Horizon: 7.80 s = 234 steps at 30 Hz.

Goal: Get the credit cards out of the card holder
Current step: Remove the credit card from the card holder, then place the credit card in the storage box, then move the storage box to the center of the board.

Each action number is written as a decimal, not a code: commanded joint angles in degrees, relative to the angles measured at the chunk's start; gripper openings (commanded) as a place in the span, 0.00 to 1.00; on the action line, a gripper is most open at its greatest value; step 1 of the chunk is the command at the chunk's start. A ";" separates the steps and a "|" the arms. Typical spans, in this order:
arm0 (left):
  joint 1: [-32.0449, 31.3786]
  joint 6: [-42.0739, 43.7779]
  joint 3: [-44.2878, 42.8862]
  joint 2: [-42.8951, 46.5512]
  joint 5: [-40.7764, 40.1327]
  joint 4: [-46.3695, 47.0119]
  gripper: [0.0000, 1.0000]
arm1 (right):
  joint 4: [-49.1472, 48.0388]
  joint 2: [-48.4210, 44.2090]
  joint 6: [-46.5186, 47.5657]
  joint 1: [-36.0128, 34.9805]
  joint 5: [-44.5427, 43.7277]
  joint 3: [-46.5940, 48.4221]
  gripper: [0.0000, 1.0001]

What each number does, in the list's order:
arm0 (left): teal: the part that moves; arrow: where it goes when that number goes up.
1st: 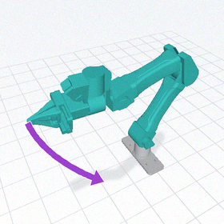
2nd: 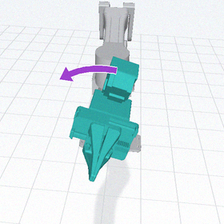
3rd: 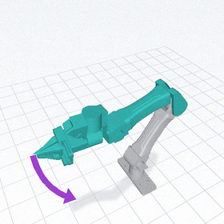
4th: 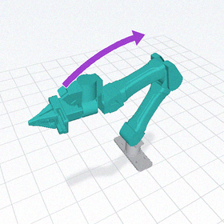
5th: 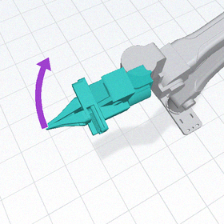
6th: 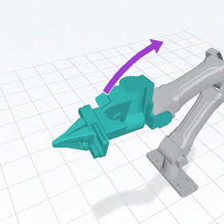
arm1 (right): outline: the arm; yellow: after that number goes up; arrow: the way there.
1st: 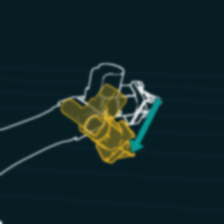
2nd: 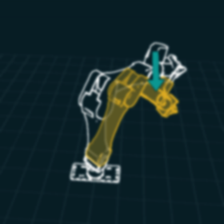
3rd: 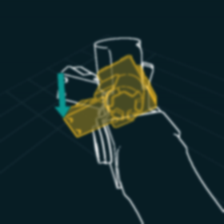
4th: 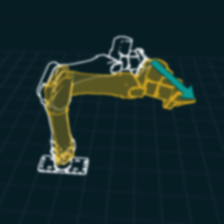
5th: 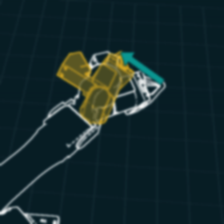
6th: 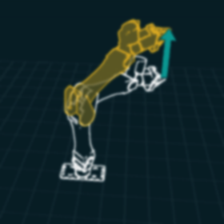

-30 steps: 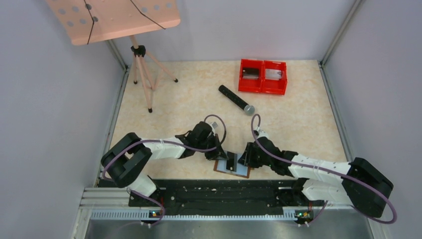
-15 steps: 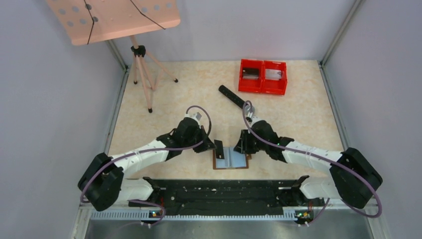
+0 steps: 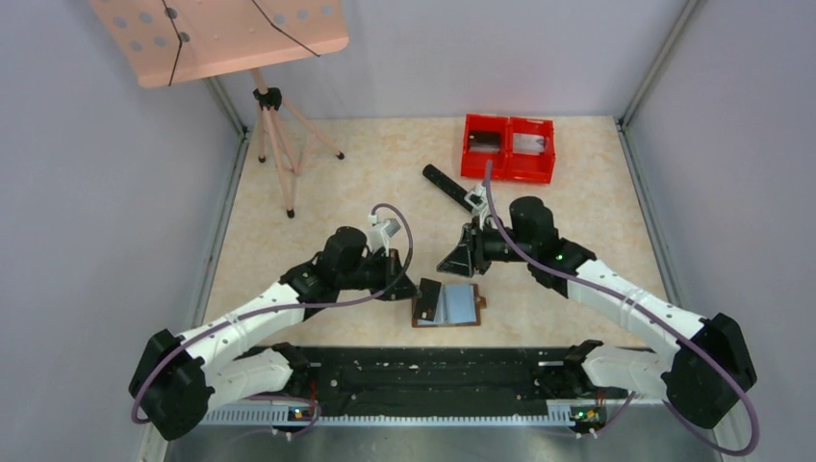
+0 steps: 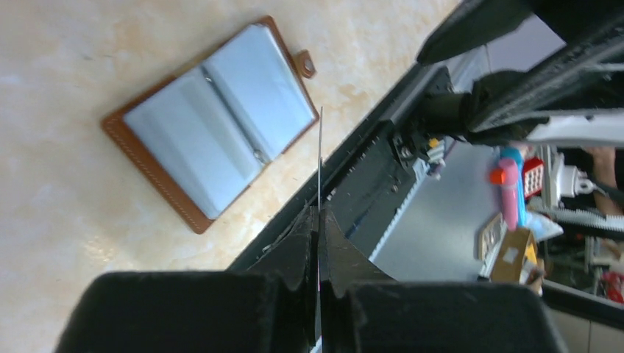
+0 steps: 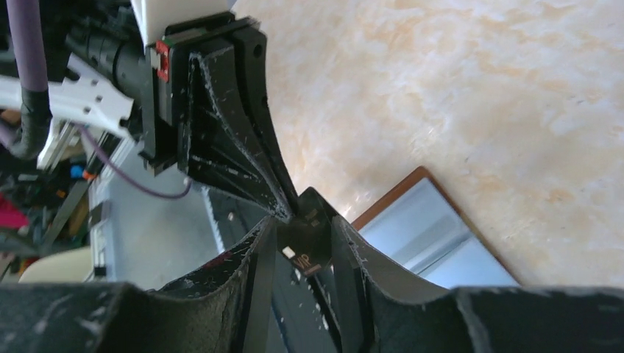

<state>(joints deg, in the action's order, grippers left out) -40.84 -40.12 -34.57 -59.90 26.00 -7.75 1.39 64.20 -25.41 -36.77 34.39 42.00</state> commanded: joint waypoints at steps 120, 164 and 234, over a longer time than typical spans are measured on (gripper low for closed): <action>1.20 18.35 -12.76 17.46 -50.19 -25.50 0.98 | 3.22 67.81 -9.81 29.72 -23.84 73.13 0.00; 1.20 17.71 -13.38 14.29 -50.70 -25.14 0.98 | 5.28 78.73 -13.40 31.88 -21.02 84.00 0.09; 1.38 15.11 -14.24 11.43 -48.32 -26.67 0.96 | 15.60 76.69 10.42 22.89 -30.78 77.49 0.02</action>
<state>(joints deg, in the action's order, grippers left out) -39.75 -25.76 -47.13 -47.83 -21.02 -36.25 18.48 138.69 -15.79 -13.19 4.54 115.33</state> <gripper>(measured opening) 0.962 0.020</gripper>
